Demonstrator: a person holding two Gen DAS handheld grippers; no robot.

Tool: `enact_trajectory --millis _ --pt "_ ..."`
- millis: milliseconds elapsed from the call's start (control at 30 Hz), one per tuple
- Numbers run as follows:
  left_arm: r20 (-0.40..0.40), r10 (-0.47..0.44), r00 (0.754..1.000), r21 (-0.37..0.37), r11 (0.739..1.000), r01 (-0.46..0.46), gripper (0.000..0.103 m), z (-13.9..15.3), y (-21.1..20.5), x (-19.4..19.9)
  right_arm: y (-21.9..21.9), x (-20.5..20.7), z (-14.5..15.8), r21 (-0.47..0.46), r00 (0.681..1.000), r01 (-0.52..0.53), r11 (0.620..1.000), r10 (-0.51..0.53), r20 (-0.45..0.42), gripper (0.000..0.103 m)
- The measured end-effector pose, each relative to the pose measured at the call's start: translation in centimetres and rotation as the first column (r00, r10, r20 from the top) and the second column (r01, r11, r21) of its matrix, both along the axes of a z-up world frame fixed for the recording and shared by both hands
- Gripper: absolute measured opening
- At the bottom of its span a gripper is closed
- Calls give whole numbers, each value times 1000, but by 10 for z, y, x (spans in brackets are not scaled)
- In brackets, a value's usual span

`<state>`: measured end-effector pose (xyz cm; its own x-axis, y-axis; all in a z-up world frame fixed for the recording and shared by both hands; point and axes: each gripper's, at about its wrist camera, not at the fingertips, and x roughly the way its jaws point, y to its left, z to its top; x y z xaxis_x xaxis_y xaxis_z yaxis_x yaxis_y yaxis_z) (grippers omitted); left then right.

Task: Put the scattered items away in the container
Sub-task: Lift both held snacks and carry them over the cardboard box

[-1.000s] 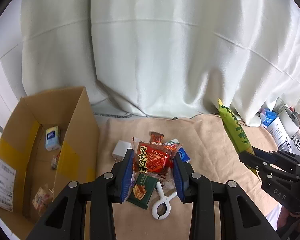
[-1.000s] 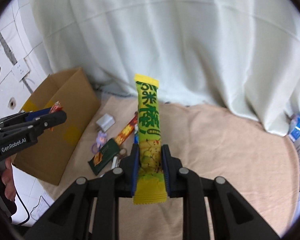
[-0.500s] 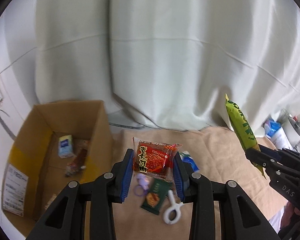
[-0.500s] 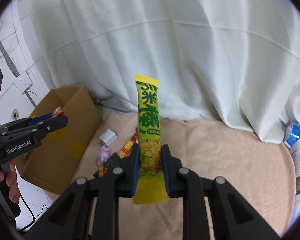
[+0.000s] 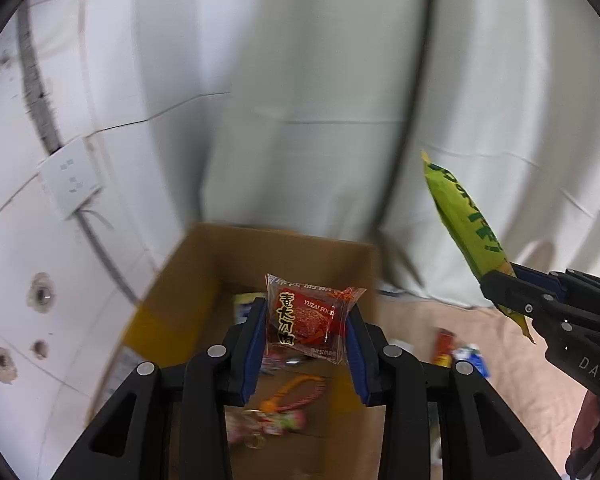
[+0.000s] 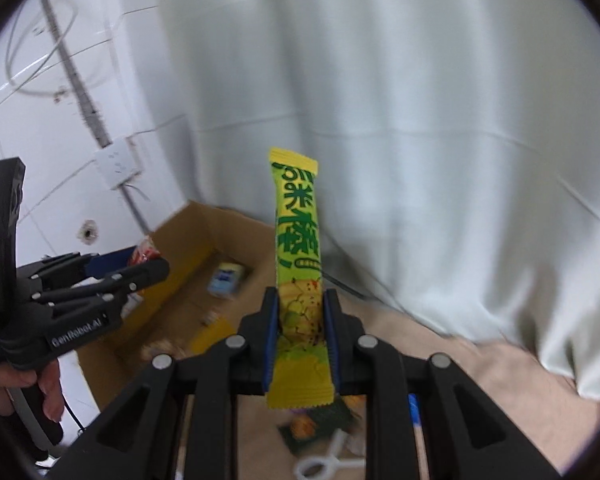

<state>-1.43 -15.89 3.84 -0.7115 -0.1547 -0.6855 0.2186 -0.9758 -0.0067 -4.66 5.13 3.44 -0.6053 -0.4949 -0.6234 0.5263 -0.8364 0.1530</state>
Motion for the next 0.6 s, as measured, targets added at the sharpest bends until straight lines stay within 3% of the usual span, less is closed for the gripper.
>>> enact_trajectory --millis 267,600 --pt "48 81 996 -2 997 -81 37 -27 -60 0 -93 -28 -12 -11 989 -143 990 144 47 25" --pt "155 107 982 28 993 -113 37 -78 -77 4 -152 -33 -58 75 968 -221 972 210 135 25"
